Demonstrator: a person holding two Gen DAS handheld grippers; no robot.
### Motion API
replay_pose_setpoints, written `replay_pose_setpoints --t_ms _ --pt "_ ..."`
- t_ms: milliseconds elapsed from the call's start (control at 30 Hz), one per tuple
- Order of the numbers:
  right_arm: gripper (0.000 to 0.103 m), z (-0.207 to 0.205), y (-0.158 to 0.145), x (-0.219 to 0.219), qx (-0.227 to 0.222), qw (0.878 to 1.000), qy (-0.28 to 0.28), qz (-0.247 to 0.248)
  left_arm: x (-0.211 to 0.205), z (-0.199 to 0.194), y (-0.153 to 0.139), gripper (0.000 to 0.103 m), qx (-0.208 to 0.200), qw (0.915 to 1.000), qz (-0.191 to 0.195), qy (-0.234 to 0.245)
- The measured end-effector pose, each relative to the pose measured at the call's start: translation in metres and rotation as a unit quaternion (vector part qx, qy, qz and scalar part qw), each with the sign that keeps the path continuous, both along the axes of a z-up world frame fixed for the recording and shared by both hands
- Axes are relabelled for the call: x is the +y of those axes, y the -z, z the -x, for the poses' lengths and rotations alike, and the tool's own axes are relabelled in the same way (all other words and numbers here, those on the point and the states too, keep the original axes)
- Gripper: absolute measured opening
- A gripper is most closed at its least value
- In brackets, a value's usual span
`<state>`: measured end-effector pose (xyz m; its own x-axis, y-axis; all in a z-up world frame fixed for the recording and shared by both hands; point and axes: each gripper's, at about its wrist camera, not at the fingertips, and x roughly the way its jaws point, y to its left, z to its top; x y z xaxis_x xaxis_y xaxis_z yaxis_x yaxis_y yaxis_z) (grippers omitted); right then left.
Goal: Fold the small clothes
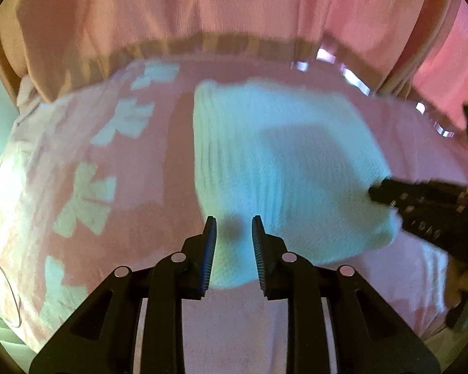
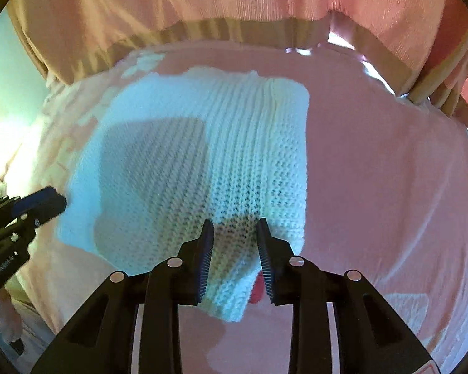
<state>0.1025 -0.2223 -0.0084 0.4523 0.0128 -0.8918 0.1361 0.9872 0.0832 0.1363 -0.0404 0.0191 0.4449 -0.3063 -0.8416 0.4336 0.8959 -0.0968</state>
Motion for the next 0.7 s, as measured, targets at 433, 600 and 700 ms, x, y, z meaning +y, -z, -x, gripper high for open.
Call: replay_pose_setpoints --t_ms 433,600,700 --pt "0.043 -0.014 -0.03 -0.051 -0.058 0.996 0.058 -0.037 -0.012 -0.06 0.001 0.056 0.015 0.9979 0.038 -0.051" --pt "0.049 -0.037 -0.01 -0.07 -0.042 0.994 0.067 -0.077 -0.009 -0.099 0.023 0.059 0.031 0.9948 0.051 -0.082" --pt "0.023 -0.053 0.011 -0.065 -0.022 0.994 0.052 -0.098 -0.011 -0.11 0.035 0.03 0.047 0.9936 0.068 -0.077"
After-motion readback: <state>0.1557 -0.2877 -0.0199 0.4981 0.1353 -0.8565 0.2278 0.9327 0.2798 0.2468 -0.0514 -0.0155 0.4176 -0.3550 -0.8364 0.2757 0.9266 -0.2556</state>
